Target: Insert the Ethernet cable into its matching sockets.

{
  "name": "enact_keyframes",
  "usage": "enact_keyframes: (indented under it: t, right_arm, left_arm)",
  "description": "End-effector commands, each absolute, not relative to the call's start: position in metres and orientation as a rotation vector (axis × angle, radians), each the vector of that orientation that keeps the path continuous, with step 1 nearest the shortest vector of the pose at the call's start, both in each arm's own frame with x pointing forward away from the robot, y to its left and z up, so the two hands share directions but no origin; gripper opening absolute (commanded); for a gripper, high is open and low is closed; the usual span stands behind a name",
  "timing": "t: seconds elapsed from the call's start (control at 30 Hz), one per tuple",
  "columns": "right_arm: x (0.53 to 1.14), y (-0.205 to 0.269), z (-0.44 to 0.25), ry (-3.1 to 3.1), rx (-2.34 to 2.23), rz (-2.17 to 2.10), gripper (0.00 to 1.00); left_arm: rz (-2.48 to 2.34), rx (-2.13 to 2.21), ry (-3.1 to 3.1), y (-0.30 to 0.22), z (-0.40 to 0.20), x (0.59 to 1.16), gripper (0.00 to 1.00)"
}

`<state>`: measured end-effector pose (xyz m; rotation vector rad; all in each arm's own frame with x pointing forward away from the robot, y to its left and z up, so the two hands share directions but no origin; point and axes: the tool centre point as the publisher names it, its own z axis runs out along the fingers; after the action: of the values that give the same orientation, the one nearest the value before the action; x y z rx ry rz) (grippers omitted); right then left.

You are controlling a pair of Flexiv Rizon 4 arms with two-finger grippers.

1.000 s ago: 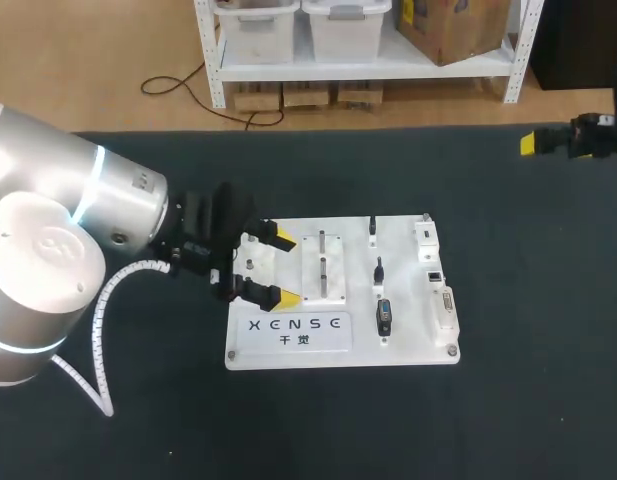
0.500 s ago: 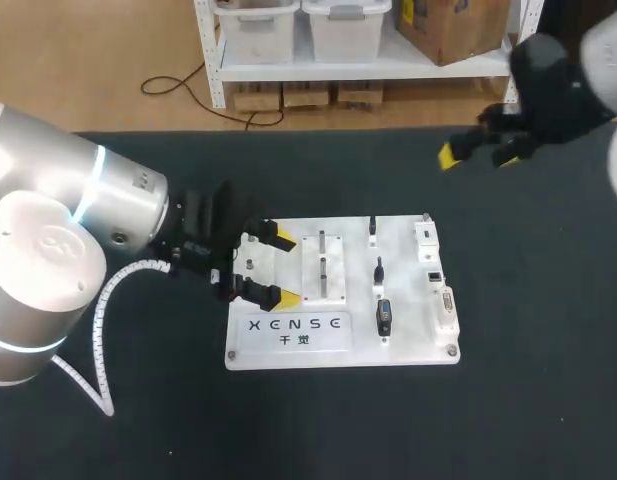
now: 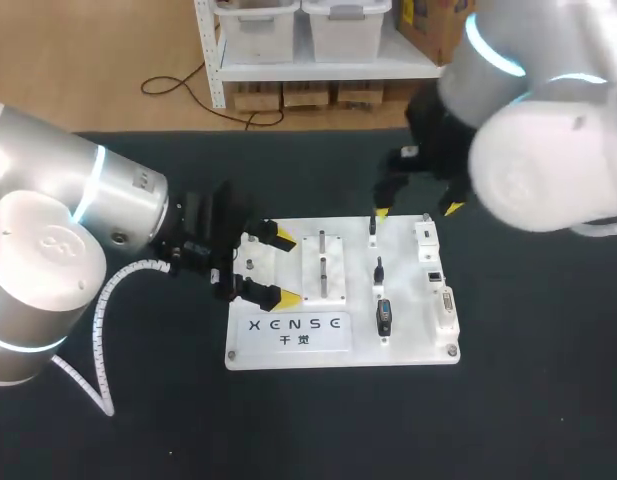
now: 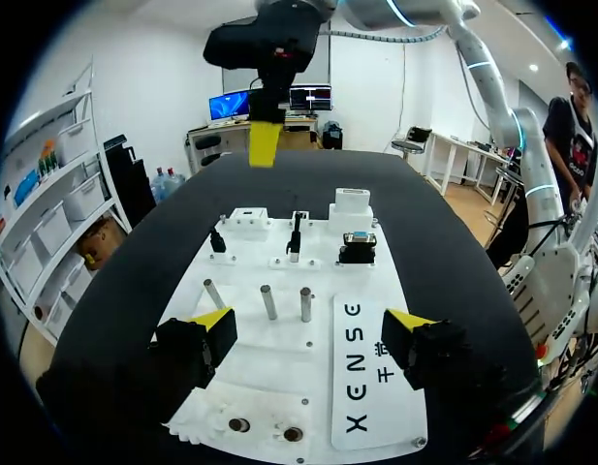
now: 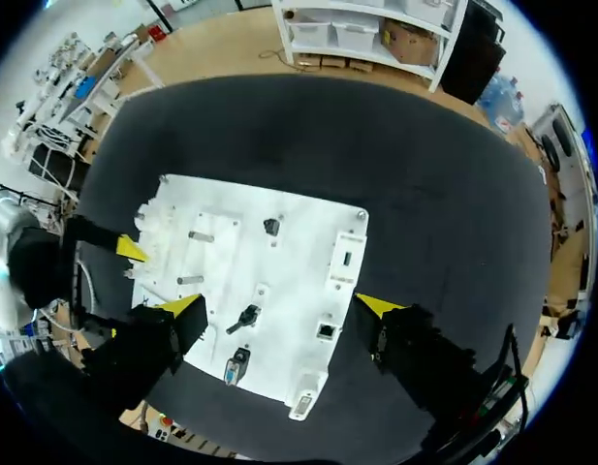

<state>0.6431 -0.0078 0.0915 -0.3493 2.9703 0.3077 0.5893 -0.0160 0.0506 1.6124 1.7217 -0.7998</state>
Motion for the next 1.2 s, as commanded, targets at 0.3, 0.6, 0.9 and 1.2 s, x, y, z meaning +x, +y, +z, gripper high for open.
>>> enact_keyframes:
  t: [0.3, 0.6, 0.9, 1.2]
  right_arm:
    - [0.626, 0.014, 0.061, 3.045, -0.341, 0.128, 1.0]
    - [0.613, 0.019, 0.041, 3.096, -0.312, 0.134, 1.0]
    - [0.609, 0.026, 0.03, 3.101, -0.327, 0.139, 1.0]
    - [0.61, 0.029, 0.023, 3.108, -0.338, 0.109, 0.58]
  left_arm:
    - [-0.802, 1.61, 1.715, -0.015, 0.049, 0.59, 1.0]
    - [-0.802, 1.61, 1.715, -0.015, 0.049, 0.59, 1.0]
    - [-0.802, 1.61, 1.715, -0.015, 0.049, 0.59, 1.0]
    - [-0.802, 1.61, 1.715, -0.015, 0.049, 0.59, 1.0]
